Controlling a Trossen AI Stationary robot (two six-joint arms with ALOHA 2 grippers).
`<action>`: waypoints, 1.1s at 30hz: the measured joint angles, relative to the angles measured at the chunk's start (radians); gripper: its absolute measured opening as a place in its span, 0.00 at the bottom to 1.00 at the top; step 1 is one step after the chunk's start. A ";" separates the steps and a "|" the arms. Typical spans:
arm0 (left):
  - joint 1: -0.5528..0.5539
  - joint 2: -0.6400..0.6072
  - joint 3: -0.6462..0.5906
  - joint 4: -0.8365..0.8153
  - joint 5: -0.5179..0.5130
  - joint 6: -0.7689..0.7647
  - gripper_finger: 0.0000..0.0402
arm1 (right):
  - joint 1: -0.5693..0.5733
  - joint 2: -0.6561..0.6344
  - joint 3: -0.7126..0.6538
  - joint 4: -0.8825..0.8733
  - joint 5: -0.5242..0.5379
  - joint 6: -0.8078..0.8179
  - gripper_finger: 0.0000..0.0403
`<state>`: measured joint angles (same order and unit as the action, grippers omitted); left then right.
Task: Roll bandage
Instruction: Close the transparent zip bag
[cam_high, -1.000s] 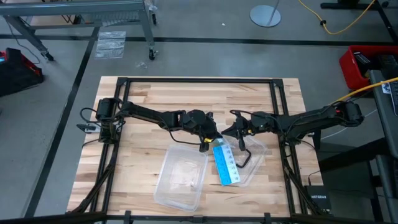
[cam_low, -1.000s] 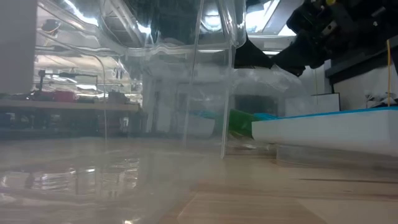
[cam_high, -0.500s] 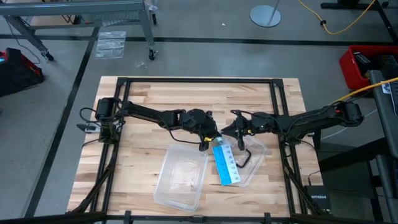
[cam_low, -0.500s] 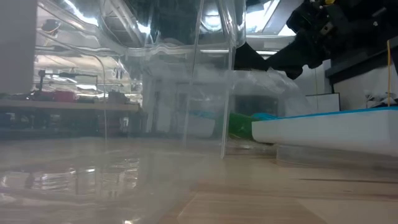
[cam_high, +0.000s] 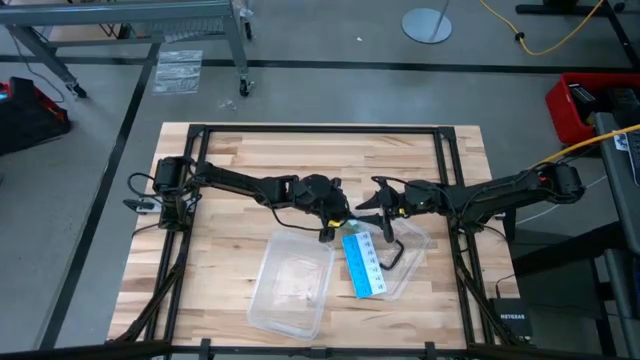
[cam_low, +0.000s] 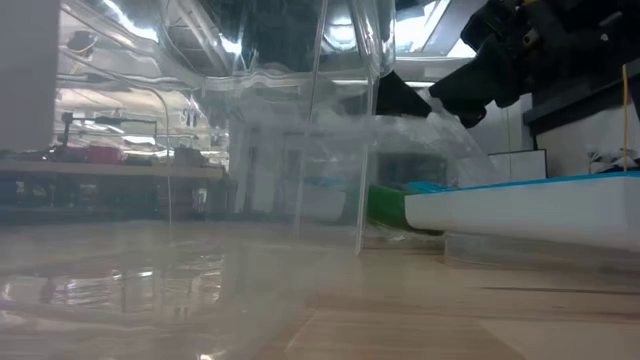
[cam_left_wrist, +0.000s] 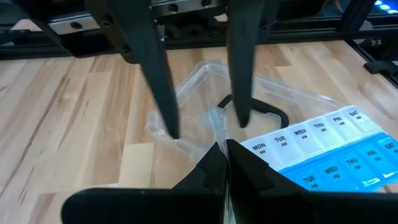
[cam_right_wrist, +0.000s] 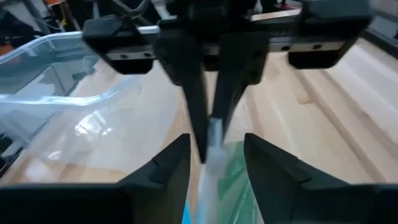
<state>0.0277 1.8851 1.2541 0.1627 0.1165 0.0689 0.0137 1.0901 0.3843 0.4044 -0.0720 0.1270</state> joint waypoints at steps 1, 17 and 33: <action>0.000 0.000 0.000 0.000 0.000 0.000 0.00 | 0.000 -0.001 0.000 -0.005 -0.009 0.000 0.38; -0.001 0.000 0.000 0.013 0.002 0.016 0.00 | -0.001 -0.001 0.001 -0.048 -0.024 -0.001 0.14; -0.001 0.002 0.000 0.012 0.003 0.014 0.00 | -0.001 -0.001 0.001 0.020 -0.021 -0.002 0.12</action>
<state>0.0269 1.8870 1.2541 0.1745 0.1200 0.0830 0.0128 1.0889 0.3855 0.4241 -0.0931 0.1247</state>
